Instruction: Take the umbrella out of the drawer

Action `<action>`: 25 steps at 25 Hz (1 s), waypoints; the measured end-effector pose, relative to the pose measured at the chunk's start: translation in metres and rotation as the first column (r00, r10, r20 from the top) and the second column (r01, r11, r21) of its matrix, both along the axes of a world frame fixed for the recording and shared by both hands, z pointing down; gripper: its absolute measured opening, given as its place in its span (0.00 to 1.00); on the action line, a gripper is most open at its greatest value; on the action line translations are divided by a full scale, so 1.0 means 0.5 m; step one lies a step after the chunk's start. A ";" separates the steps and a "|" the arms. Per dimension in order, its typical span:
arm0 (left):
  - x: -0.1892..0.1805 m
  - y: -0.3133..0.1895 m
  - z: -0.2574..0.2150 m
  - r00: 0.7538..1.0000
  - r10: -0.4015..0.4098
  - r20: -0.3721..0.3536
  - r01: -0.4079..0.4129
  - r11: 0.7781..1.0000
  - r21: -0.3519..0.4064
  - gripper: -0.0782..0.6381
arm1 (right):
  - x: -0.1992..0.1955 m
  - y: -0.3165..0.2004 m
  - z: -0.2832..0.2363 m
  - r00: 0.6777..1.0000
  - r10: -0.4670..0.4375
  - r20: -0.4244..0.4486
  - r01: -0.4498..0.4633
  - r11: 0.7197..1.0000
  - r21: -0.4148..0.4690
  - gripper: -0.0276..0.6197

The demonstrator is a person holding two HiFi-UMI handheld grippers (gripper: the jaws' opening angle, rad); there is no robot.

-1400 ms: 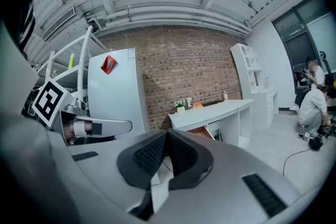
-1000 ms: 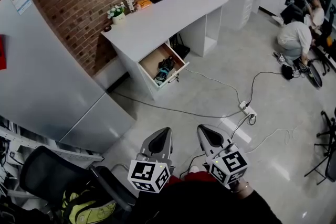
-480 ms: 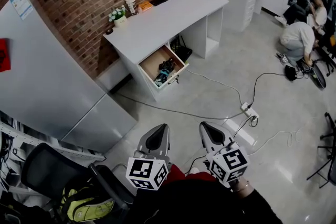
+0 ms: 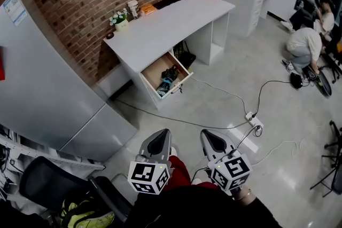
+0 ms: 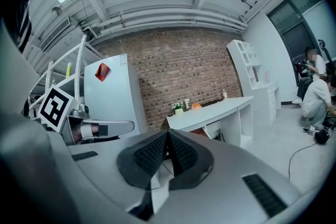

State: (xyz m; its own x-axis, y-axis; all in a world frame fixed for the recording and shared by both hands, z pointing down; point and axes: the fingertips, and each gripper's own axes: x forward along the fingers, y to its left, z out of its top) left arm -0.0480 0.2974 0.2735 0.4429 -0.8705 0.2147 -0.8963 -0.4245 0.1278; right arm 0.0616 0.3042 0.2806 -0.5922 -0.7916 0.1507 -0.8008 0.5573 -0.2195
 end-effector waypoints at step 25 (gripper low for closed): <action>-0.206 -0.445 0.077 0.998 0.059 -0.020 -0.061 0.993 -0.105 0.11 | -0.231 -0.431 0.065 0.999 0.013 -0.046 -0.021 0.987 -0.162 0.05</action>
State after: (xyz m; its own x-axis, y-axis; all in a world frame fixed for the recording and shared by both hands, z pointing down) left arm -0.1511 0.0749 0.3119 0.4983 -0.8148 0.2964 -0.8668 -0.4611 0.1899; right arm -0.0538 0.0885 0.3132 -0.5687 -0.7644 0.3039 -0.8209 0.5036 -0.2693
